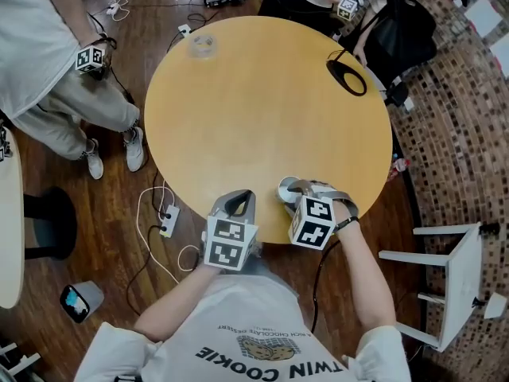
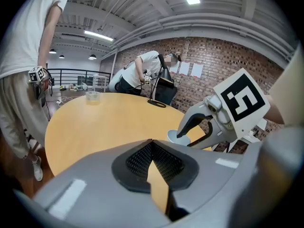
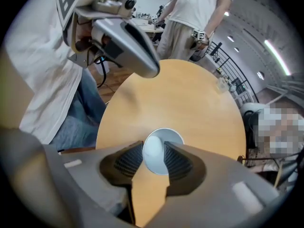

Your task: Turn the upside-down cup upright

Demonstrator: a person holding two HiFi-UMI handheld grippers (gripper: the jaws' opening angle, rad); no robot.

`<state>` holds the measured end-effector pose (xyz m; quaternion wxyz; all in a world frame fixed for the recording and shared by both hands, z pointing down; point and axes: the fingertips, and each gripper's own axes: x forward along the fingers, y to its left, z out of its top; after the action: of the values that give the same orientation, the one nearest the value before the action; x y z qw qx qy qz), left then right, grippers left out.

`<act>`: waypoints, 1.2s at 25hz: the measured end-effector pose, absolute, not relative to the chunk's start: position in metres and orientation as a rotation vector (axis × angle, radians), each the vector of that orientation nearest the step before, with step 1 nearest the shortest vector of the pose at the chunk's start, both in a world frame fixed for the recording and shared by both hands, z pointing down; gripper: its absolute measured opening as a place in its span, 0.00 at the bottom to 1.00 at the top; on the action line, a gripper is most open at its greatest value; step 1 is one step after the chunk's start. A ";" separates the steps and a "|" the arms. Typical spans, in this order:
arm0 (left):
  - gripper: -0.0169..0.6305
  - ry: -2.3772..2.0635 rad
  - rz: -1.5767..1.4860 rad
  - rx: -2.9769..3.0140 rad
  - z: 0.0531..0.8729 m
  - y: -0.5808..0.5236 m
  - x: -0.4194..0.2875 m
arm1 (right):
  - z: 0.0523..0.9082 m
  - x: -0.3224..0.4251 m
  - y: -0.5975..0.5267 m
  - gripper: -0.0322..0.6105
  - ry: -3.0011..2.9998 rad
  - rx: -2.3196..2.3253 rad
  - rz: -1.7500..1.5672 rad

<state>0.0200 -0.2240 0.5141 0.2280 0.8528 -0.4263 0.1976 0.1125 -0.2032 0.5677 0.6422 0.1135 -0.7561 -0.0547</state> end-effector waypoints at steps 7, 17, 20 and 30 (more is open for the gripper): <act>0.03 -1.083 0.538 2.426 0.505 -0.207 0.023 | 0.528 0.100 -0.195 0.25 -1.816 0.514 -0.080; 0.03 -0.974 0.525 2.498 0.498 -0.159 0.037 | 0.518 0.100 -0.133 0.24 -1.987 0.984 0.196; 0.04 -0.963 0.526 2.514 0.493 -0.140 0.045 | 0.513 0.101 -0.110 0.23 -2.064 1.118 0.323; 0.03 -0.988 0.550 2.575 0.481 -0.034 0.077 | 0.480 0.123 -0.008 0.07 -2.314 1.597 0.779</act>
<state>0.0773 -0.0343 0.4814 0.1640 0.9032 -0.3467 0.1928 0.1227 -0.0079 0.4803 0.1118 0.5439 -0.7883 0.2652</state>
